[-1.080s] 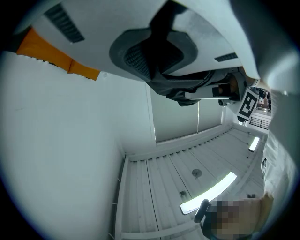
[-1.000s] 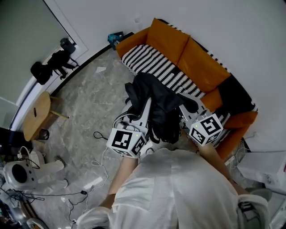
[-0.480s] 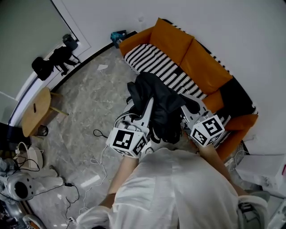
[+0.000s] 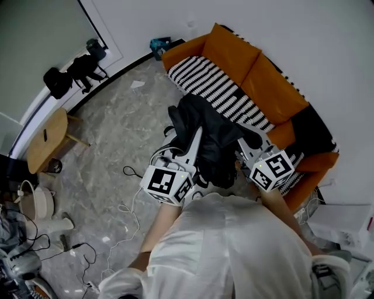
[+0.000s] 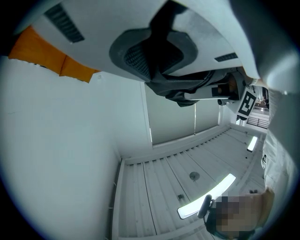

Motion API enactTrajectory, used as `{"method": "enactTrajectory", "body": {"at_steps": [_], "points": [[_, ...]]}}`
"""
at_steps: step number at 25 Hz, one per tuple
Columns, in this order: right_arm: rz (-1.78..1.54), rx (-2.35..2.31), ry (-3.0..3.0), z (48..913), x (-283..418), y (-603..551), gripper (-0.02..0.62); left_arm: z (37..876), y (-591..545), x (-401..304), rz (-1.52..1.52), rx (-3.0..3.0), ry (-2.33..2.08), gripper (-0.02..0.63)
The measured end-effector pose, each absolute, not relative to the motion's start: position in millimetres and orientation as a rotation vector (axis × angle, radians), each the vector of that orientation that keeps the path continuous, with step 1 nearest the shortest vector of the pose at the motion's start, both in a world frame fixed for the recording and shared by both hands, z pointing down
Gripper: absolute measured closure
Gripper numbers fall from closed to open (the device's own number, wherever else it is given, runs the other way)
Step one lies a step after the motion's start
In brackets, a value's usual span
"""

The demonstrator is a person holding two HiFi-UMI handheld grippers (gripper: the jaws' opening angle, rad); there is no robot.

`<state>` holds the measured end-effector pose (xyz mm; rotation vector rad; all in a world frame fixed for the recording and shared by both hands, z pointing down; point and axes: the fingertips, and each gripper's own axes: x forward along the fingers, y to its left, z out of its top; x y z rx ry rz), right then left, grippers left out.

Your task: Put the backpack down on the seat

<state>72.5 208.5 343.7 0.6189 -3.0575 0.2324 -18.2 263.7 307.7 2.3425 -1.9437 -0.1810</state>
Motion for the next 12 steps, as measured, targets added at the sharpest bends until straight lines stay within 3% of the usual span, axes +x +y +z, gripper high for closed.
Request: {"method": "enactTrajectory", "body": {"at_steps": [5, 12], "points": [[0.211, 0.586, -3.070, 332.6, 65.9, 215.1, 0.569, 297.3, 270.7, -23.1, -0.172, 2.342, -1.952, 0.522], [0.201, 0.596, -3.059, 336.8, -23.2, 271.4, 0.569, 296.5, 327.4, -111.2, -0.209, 2.379, -1.942, 0.522]]}}
